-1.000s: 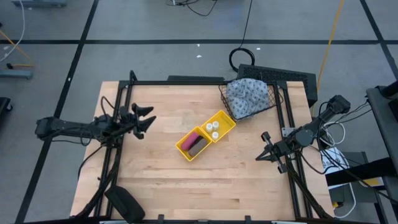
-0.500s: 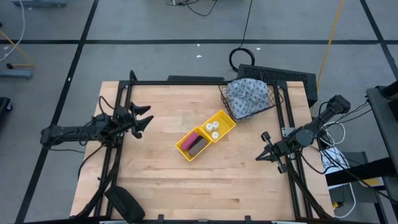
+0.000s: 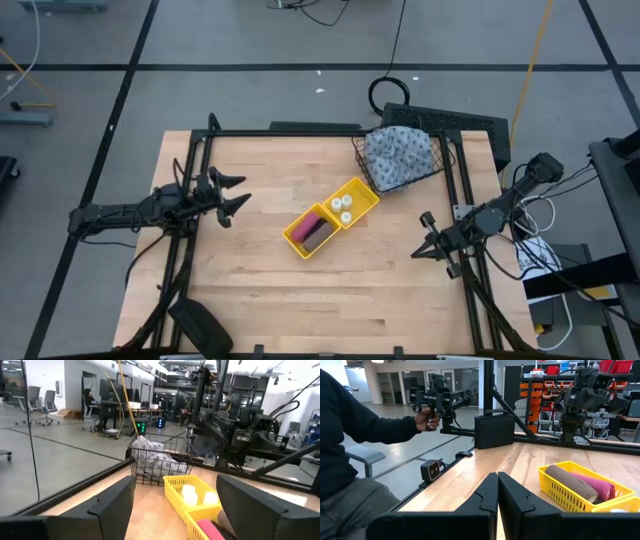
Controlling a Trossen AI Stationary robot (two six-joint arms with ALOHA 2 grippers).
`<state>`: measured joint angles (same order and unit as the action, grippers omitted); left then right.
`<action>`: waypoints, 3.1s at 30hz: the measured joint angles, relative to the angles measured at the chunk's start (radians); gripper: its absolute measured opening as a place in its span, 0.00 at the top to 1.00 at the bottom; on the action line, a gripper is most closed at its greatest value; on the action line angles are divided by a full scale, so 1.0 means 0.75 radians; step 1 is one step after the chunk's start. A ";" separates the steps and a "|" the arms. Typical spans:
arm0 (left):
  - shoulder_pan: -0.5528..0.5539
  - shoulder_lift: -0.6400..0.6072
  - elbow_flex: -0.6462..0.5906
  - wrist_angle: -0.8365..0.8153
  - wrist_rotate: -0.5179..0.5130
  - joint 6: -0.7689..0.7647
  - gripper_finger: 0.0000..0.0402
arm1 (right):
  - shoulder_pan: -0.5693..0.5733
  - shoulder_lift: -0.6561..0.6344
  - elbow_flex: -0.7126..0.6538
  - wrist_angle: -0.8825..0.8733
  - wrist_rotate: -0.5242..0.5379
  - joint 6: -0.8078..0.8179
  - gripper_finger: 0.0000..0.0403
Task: Pick & place medical supplies in basket/bin
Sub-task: Return to Home Position
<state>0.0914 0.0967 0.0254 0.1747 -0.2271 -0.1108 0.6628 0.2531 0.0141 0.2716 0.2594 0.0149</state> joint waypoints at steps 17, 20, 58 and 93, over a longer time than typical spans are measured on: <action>0.000 0.002 0.000 -0.053 0.000 0.007 0.28 | -0.008 -0.001 0.000 0.093 0.098 0.075 1.00; 0.000 0.002 0.000 -0.053 0.000 0.008 0.29 | -0.023 0.000 0.000 0.070 0.025 0.069 1.00; 0.000 0.002 0.000 -0.053 0.000 0.003 0.28 | -0.047 0.000 0.000 0.040 0.000 0.034 1.00; -0.001 0.002 0.000 -0.053 0.000 0.003 0.29 | -0.047 0.001 0.000 0.040 0.000 0.034 1.00</action>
<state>0.0910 0.0978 0.0254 0.1352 -0.2272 -0.1085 0.6276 0.2535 0.0141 0.3013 0.2596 0.0406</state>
